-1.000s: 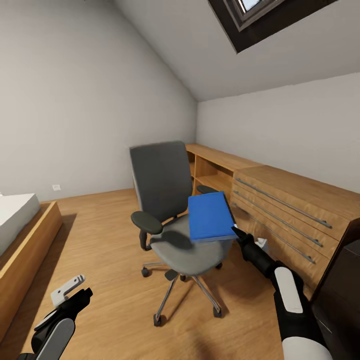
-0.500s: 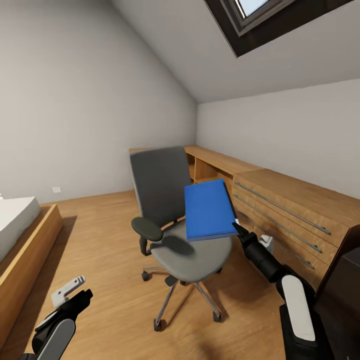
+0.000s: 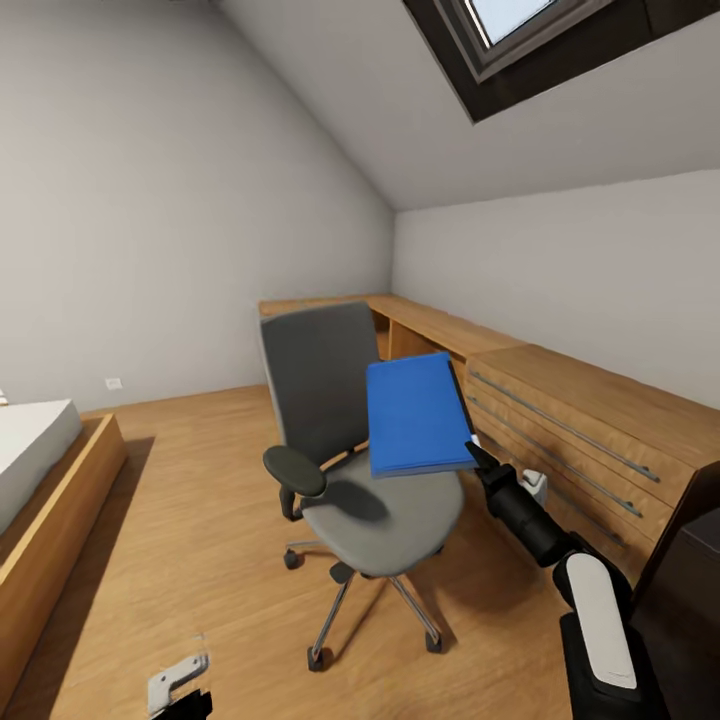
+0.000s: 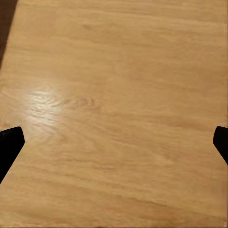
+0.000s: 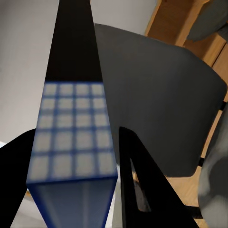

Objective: In the bedroom, organize the workspace by keeping the computer under the desk, ensuring the monitor is on the desk, placing the keyboard on the desk next to the monitor, placing the mouse on the desk next to the keyboard, moving the folder from the swivel chair onto the desk next to the mouse, stacking the notebook on top of the folder with the pen on top of the notebook, and positioning the swivel chair next to the desk.

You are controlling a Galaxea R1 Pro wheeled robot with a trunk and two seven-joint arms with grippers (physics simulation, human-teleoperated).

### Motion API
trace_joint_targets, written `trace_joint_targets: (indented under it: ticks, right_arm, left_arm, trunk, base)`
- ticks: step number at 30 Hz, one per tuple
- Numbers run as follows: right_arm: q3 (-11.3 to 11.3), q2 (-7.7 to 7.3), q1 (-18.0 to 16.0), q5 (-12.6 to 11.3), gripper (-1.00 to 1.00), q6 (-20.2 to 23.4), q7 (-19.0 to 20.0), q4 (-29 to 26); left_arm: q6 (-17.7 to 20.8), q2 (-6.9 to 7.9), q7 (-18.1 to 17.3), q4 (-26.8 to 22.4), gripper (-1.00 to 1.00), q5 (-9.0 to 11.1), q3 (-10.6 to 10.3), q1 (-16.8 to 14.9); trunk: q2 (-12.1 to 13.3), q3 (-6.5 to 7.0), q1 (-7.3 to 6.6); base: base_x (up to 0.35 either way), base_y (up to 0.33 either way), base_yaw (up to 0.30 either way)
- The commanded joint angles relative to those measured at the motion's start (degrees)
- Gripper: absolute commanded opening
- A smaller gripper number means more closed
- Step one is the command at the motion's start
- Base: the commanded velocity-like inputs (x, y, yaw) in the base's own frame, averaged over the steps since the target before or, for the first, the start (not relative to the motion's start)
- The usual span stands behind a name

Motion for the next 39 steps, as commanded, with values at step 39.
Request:
trace_joint_targets:
  ticks: [39]
  right_arm:
    - [-0.44, -0.59, -0.06, -0.08, -1.00, -0.32, 0.13, 0.07]
  left_arm:
    - [-11.22, 0.52, -12.39, 13.06, 1.00, 0.33, -6.82, -0.07]
  trunk:
    - [15.62, 6.95, -8.58]
  base:
    - [-0.077, 0.000, -0.235]
